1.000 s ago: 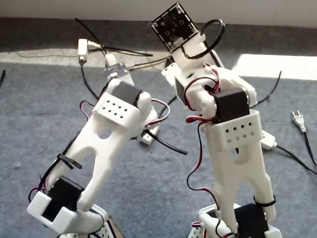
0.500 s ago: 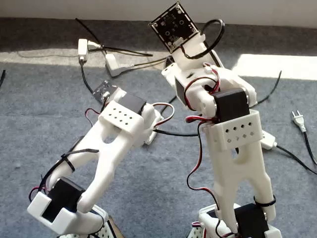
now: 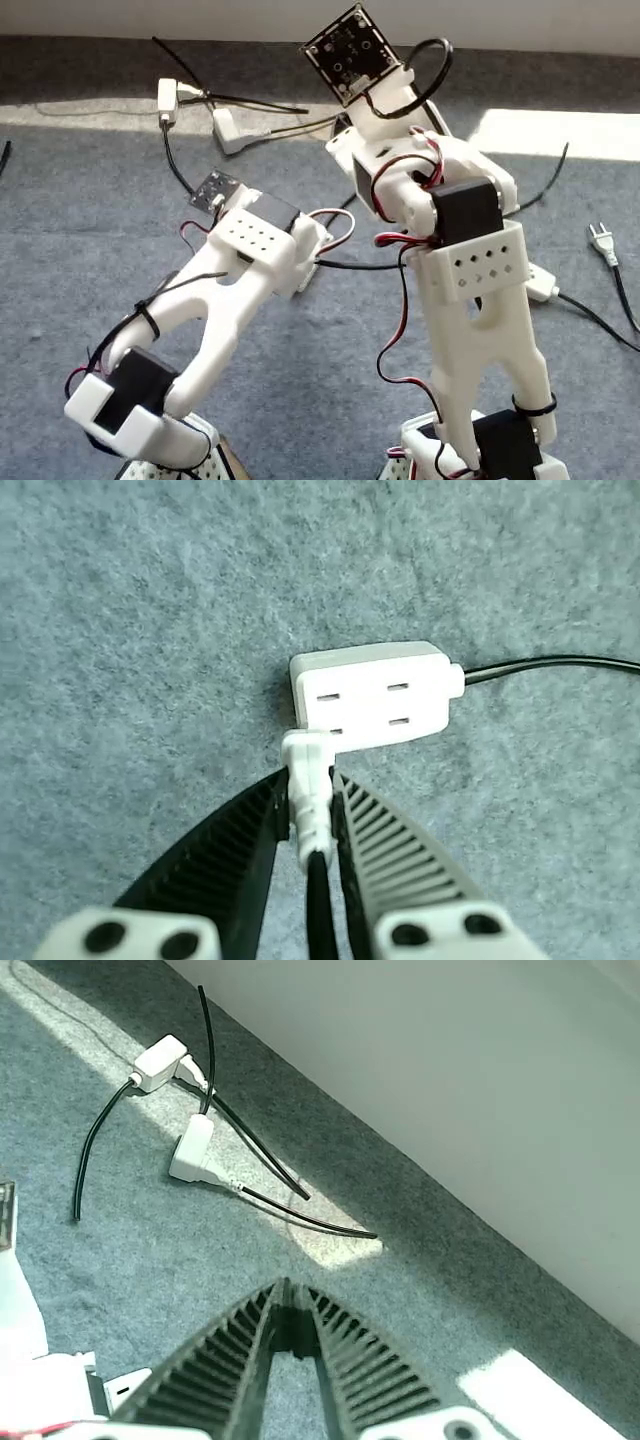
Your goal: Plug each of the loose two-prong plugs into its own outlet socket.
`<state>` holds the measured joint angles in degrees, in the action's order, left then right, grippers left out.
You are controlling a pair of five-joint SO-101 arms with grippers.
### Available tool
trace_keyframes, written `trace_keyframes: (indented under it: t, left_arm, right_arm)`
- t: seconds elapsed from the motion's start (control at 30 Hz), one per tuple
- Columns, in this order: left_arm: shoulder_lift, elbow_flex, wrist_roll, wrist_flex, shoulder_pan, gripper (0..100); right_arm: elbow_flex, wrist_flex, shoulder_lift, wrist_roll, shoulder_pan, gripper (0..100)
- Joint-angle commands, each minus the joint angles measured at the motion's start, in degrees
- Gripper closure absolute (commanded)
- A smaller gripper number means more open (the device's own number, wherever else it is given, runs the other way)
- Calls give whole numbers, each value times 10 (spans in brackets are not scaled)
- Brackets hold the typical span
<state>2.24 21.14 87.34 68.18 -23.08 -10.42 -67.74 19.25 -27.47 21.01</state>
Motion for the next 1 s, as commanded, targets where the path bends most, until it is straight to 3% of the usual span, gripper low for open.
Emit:
trace_keyframes:
  t: [0.0,0.4,0.97]
  left_arm:
    - [-30,-7,4,-8,30,993]
    - [-43,-90,4,43,35,993]
    - [-49,-92,4,16,36,993]
  right_arm:
    - [-25,1,1,5,-1,992]
    - [-27,0,6,5,-1,992]
    - [-26,1,5,4,-1,992]
